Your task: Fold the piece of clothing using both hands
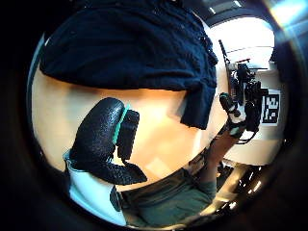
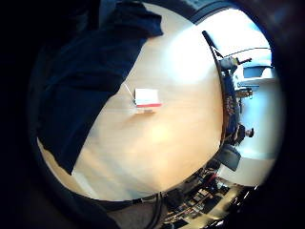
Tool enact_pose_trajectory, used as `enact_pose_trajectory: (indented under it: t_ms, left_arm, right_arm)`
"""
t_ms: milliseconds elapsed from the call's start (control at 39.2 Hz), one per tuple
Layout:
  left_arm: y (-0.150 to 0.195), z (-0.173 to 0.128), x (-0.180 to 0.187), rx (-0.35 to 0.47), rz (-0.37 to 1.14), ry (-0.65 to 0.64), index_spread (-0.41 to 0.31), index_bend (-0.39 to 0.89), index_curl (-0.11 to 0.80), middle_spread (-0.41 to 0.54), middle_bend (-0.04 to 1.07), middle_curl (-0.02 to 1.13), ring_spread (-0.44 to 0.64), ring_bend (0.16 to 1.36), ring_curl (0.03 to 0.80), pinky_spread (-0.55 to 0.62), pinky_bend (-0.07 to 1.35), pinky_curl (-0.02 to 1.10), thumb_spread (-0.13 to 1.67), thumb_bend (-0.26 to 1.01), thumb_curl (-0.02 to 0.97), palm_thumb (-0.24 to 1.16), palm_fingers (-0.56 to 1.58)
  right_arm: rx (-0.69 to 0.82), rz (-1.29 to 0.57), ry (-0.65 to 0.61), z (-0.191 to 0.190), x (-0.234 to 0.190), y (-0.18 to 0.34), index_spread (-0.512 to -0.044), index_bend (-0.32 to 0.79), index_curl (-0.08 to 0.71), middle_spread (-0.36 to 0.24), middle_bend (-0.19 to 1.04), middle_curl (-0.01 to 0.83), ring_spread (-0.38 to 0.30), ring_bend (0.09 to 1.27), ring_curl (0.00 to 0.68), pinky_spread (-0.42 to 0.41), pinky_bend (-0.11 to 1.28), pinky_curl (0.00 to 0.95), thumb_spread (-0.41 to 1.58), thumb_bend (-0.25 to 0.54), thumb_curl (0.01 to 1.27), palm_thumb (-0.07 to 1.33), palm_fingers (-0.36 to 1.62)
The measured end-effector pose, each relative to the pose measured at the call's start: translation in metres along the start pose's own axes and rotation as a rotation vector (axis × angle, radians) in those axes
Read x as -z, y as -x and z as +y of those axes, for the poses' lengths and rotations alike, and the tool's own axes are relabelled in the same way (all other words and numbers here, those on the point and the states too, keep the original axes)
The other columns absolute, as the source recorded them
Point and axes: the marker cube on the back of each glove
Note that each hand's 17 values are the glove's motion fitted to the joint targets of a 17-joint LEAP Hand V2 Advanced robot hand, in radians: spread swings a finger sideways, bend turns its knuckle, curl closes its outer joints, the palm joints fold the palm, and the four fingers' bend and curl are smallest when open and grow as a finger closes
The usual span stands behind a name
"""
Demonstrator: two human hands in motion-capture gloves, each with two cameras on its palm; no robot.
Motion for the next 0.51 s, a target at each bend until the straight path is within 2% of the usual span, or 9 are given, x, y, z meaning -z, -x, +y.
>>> enact_pose_trajectory:
  t_ms: [127,331,433,510]
  left_arm:
    - [0.000,-0.005,-0.018,-0.005,-0.005,0.101,-0.085,0.15,0.299,0.023,0.21,0.39,0.21,0.53,0.292,0.37,0.37,0.28,1.11,-0.02,0.293,0.31,0.33]
    - [0.007,-0.012,-0.038,-0.032,0.030,0.275,-0.090,0.15,0.309,0.020,0.21,0.40,0.21,0.53,0.301,0.35,0.36,0.29,1.14,-0.01,0.299,0.34,0.33]
    - [0.010,-0.014,-0.041,-0.025,-0.014,0.274,-0.095,0.17,0.325,0.020,0.19,0.39,0.21,0.51,0.298,0.35,0.36,0.30,1.20,0.03,0.309,0.41,0.34]
    - [0.012,-0.015,-0.041,-0.022,-0.063,0.239,-0.104,0.19,0.340,0.009,0.18,0.39,0.18,0.51,0.298,0.33,0.35,0.30,1.24,0.05,0.313,0.46,0.38]
  right_arm:
    - [0.116,-0.077,-0.018,-0.001,-0.004,0.012,-0.308,0.11,0.230,0.036,0.19,0.267,0.154,0.37,0.263,0.187,0.73,0.369,1.14,-0.018,0.33,0.44,0.06]
    - [0.173,-0.115,0.223,0.006,-0.024,0.005,-0.296,0.12,0.224,0.041,0.20,0.287,0.149,0.37,0.270,0.190,0.73,0.364,1.13,-0.035,0.32,0.41,0.04]
    - [0.143,-0.008,0.276,0.005,-0.027,0.000,-0.299,0.18,0.248,0.039,0.19,0.292,0.149,0.37,0.272,0.212,0.65,0.346,1.12,-0.024,0.32,0.41,0.04]
    - [0.125,0.053,0.272,0.003,-0.027,-0.001,-0.321,0.22,0.274,0.020,0.19,0.296,0.138,0.39,0.273,0.215,0.58,0.321,1.13,0.017,0.34,0.49,0.13]
